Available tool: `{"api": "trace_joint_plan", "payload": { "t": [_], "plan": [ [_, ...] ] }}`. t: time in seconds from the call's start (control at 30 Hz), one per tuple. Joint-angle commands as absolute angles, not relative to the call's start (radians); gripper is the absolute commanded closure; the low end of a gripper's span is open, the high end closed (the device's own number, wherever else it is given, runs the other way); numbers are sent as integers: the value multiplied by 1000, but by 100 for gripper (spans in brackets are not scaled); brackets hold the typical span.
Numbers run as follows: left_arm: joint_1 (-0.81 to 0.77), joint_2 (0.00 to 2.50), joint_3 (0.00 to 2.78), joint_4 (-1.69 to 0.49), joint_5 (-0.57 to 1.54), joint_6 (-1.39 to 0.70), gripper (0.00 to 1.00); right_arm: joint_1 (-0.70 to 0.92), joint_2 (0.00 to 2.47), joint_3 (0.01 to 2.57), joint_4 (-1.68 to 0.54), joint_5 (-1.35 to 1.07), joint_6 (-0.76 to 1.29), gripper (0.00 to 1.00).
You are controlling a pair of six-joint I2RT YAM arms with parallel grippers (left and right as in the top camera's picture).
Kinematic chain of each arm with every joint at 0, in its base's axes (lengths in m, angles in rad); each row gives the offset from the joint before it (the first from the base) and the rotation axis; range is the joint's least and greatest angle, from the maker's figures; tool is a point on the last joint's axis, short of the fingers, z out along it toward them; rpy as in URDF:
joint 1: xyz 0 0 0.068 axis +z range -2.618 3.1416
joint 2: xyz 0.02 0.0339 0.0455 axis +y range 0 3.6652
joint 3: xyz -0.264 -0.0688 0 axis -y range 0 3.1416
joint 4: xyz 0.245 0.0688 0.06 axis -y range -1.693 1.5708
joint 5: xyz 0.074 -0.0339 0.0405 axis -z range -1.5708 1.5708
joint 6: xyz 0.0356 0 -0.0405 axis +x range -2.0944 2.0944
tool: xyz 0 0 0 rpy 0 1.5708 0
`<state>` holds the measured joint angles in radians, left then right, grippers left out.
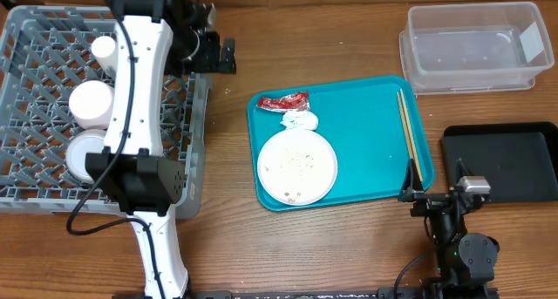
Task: Sort waste into correct bins and load items into the dishwasher
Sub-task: 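Raise the left gripper up from the rack edge, then reach the right gripper to the white tissue on the tray and grasp it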
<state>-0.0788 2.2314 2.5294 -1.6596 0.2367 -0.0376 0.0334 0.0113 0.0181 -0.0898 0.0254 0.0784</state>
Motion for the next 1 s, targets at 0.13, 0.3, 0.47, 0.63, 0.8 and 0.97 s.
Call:
{"api": "trace_joint_plan", "payload": {
  "t": [0.13,0.3,0.47,0.63,0.8,0.97],
  "plan": [
    [78,2183,2668,-1690,248,-222,0,31,3,8,-83,24,82,0],
    [214,2182,2661,-1690,229,-221,0,31,3,8,-83,24,82,0],
    [297,2182,2645,-1690,237,-221,0,30,3,8,-83,24,82,0],
    [327,2182,2645,-1690,226,-221,0,31,3,8,-51,22,83,0],
    [326,2182,2645,-1689,229,-222,0,33,3,8,99,-360,169,0],
    [326,2182,2645,-1689,229,-222,0,33,3,8,398,-868,537,0]
  ]
}}
